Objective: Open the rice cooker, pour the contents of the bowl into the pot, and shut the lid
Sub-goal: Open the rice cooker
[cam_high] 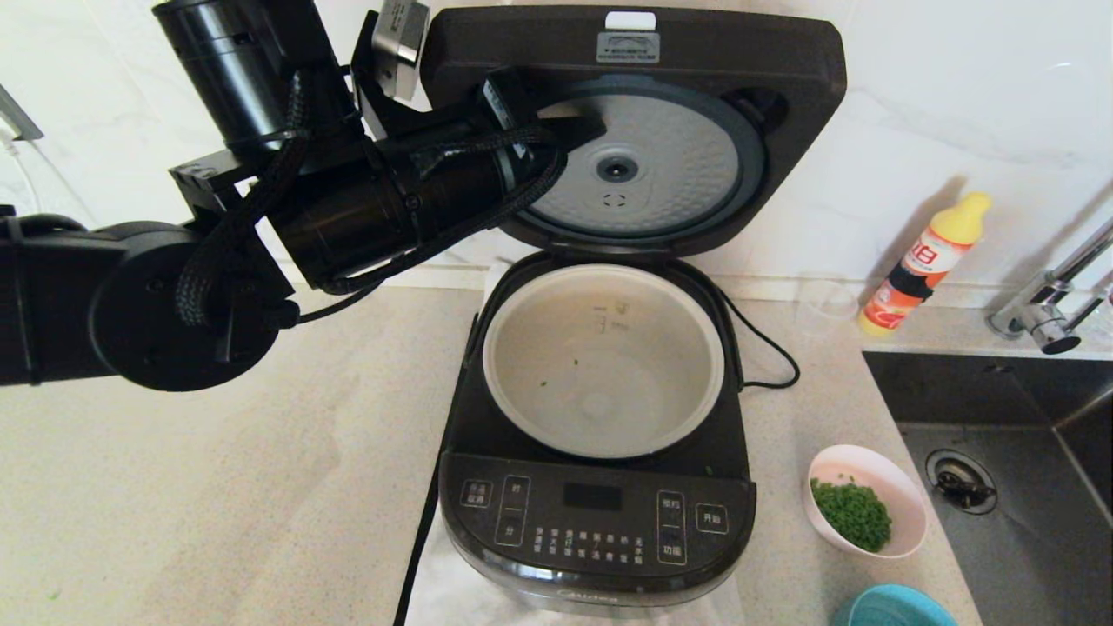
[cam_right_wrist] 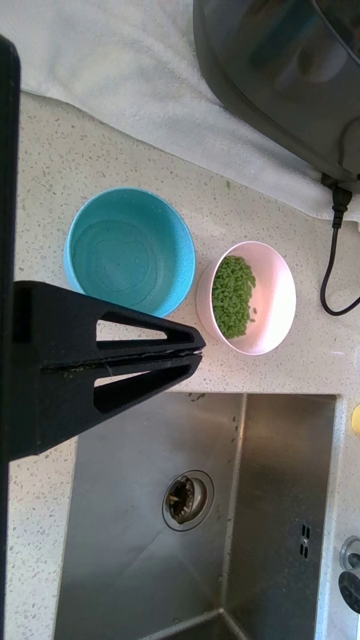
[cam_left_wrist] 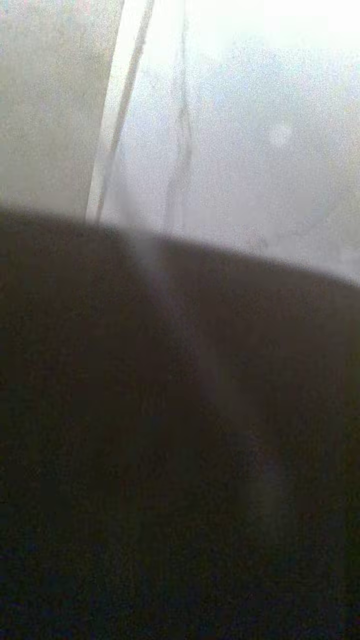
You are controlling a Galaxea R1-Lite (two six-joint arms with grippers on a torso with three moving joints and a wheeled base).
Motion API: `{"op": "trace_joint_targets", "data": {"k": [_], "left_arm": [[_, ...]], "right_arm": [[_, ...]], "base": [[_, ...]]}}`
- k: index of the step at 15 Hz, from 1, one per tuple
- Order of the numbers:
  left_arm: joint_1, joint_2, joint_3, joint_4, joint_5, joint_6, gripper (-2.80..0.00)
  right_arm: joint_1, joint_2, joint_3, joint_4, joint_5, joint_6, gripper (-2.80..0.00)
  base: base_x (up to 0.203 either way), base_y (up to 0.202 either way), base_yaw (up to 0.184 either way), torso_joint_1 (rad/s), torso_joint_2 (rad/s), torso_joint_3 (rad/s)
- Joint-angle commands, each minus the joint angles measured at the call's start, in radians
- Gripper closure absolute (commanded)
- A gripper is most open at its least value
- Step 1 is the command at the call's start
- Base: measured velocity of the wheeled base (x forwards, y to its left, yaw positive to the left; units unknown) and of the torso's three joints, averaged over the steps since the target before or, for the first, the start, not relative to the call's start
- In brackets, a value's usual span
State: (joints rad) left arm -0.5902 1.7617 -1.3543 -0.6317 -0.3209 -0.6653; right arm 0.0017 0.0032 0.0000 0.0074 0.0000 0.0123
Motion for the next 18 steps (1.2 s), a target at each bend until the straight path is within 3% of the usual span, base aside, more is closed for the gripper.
{"op": "trace_joint_targets", "data": {"k": [1, 18], "left_arm": [[0.003, 0.024, -0.021, -0.003, 0.001, 0.000, 0.00], [0.017, 0.052, -0.093, 0.006, -0.001, 0.005, 0.00]], "right_arm": [[0.000, 0.000, 0.000, 0.000, 0.000, 0.000, 0.00], [0.000, 0.000, 0.000, 0.000, 0.000, 0.000, 0.00]], "base": [[0.000, 0.000, 0.000, 0.000, 0.00, 0.000], [0.000, 0.000, 0.000, 0.000, 0.00, 0.000]]}}
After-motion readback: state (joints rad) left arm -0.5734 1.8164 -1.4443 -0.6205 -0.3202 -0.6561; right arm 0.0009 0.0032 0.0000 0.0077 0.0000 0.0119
